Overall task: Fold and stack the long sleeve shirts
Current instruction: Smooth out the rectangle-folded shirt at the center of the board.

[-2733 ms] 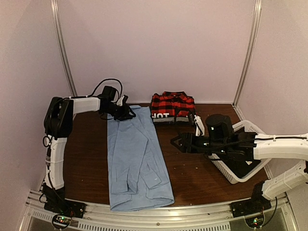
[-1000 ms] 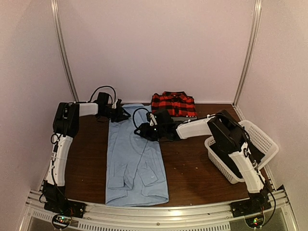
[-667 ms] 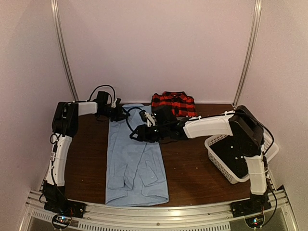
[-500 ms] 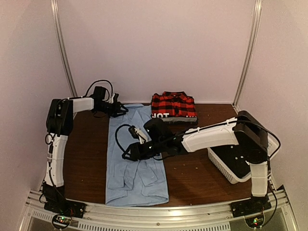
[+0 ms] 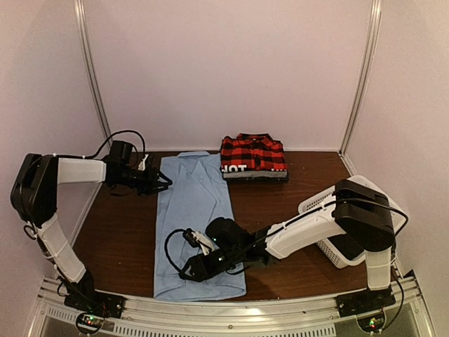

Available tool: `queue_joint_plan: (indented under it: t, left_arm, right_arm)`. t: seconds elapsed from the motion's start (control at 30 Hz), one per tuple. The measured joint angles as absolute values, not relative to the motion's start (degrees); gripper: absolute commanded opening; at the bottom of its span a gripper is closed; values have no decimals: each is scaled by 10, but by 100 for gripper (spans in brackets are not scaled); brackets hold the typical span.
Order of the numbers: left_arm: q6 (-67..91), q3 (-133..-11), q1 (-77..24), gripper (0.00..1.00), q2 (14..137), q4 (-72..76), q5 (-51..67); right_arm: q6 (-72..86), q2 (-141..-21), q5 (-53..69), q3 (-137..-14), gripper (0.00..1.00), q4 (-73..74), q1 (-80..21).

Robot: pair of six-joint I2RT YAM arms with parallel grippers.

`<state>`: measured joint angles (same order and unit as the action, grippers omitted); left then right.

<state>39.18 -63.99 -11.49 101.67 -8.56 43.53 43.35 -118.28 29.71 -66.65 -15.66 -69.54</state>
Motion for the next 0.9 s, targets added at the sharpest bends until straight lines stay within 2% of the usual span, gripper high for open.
queue_joint_plan:
  t: [0.13, 0.27, 0.53, 0.9]
  left_arm:
    - [412, -497, -130, 32, 915, -66, 420]
    - [430, -405, -136, 32, 811, -55, 402]
    - [456, -303, -141, 32, 672, -37, 376]
    - [502, -210, -165, 32, 603, -34, 346]
  right_arm:
    - [443, -1168, 282, -643, 53, -175, -706]
    - [445, -1153, 267, -638, 51, -181, -710]
    - [449, -1146, 240, -639, 45, -192, -710]
    - [471, -1199, 240, -657, 43, -227, -712]
